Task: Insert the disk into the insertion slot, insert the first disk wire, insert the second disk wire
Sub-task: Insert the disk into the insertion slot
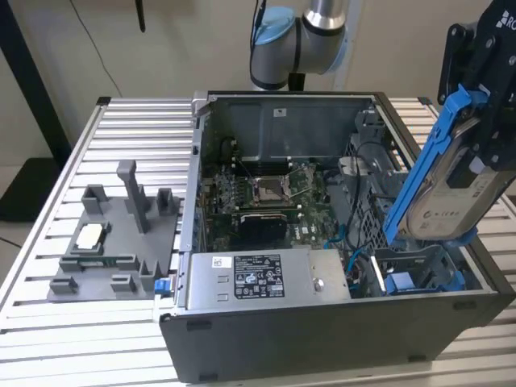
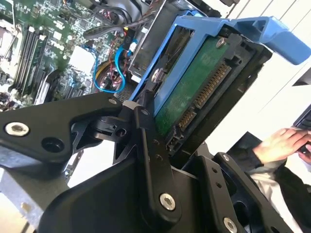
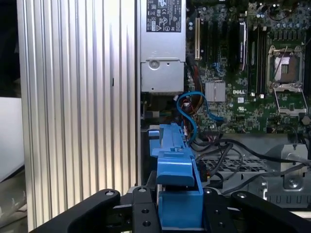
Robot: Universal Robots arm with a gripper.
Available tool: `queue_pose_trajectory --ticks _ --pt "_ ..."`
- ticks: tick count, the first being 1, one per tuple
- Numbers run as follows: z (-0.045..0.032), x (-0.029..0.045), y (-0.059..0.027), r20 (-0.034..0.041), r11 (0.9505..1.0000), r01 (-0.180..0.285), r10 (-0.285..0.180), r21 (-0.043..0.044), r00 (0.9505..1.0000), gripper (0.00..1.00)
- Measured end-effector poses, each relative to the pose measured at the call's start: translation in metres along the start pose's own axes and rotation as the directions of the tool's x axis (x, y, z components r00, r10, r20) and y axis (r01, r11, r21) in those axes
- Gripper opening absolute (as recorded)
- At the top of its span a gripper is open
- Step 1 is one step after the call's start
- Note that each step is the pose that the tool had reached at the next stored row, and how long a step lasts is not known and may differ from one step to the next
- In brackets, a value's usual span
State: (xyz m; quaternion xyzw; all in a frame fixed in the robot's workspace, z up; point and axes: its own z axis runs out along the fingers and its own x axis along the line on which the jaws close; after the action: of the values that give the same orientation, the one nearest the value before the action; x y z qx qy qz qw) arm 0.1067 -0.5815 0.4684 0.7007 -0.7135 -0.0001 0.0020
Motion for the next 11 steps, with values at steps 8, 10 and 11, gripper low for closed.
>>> queue_pose_trajectory --ticks 8,10,11 --pt "0.0004 0.0000 0.0001 0.0001 1.0000 0.000 0.000 0.0001 1.0000 0.33" --pt "0.0010 0.0000 0.0000 0.0002 1.0000 0.000 0.000 0.0001 1.0000 0.33" --pt "0.0017 0.0000 0.0000 0.0000 1.0000 0.000 0.000 0.0004 1.0000 0.33"
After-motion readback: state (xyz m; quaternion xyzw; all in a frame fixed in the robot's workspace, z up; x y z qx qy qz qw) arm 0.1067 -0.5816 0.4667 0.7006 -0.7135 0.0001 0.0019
